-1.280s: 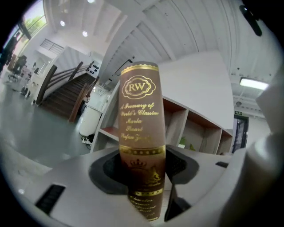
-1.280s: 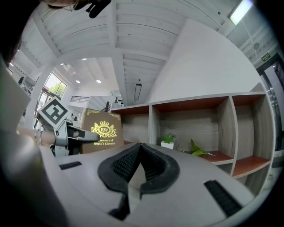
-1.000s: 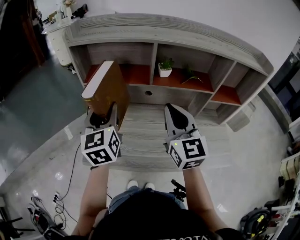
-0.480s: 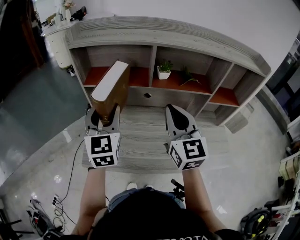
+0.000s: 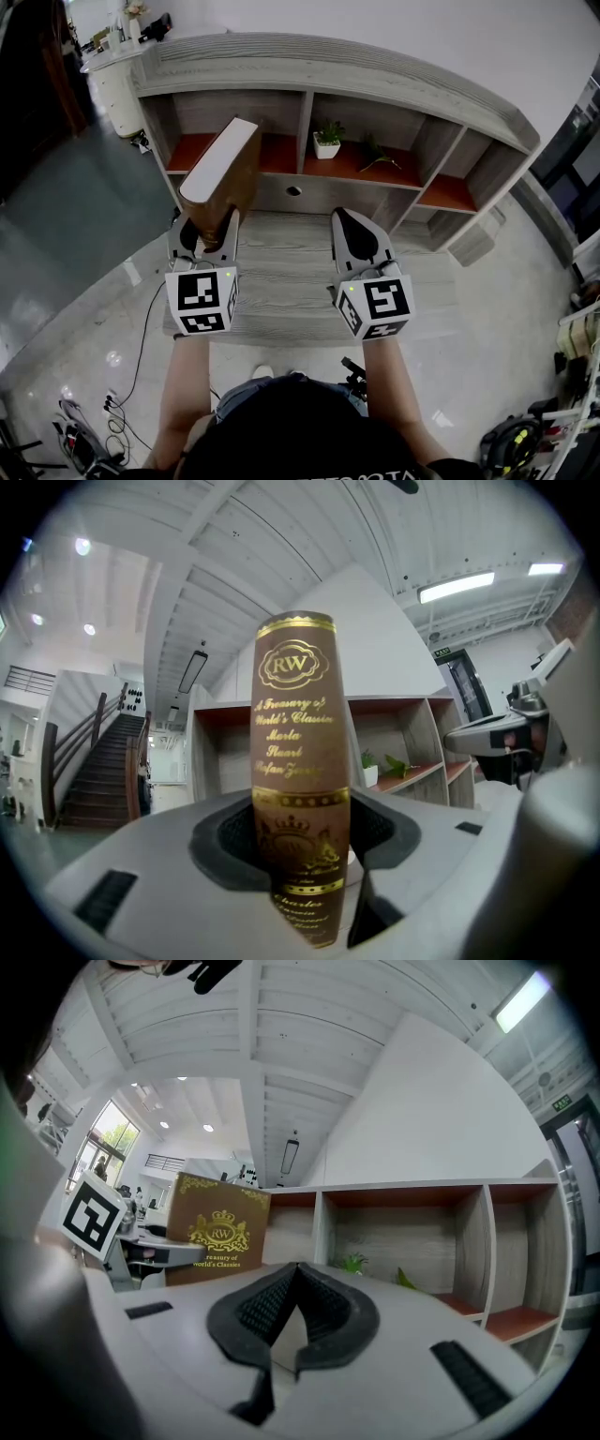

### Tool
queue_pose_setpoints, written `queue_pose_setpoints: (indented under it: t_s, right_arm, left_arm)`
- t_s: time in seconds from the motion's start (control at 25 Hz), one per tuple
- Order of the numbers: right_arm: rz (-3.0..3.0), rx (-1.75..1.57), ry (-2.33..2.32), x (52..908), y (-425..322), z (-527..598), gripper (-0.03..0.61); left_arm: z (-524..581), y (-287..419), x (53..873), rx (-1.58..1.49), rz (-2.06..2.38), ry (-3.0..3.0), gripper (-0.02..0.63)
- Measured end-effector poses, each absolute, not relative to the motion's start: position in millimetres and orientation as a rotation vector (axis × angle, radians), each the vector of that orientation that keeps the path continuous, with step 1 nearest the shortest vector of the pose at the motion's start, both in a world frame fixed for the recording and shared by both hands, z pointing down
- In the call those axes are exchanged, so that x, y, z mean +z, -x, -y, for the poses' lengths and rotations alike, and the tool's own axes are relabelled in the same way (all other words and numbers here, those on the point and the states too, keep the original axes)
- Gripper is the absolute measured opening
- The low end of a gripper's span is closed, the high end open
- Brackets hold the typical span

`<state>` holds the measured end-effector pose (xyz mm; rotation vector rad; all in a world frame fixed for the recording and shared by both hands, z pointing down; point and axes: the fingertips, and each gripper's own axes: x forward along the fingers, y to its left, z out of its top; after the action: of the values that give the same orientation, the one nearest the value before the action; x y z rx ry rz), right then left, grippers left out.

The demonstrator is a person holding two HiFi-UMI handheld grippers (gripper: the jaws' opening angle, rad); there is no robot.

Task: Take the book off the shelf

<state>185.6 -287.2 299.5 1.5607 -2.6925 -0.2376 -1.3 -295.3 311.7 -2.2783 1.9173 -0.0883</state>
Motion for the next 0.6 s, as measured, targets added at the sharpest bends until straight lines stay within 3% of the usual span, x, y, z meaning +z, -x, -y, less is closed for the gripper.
queue_pose_setpoints:
  t_s: [0.6]
  right_arm:
    - [2.673, -0.249, -1.574, 296.5, -186.0, 283.5, 0.009]
  left_arm:
    - [290.8, 4.9, 302.1, -0.036, -1.919, 2.278, 0.230]
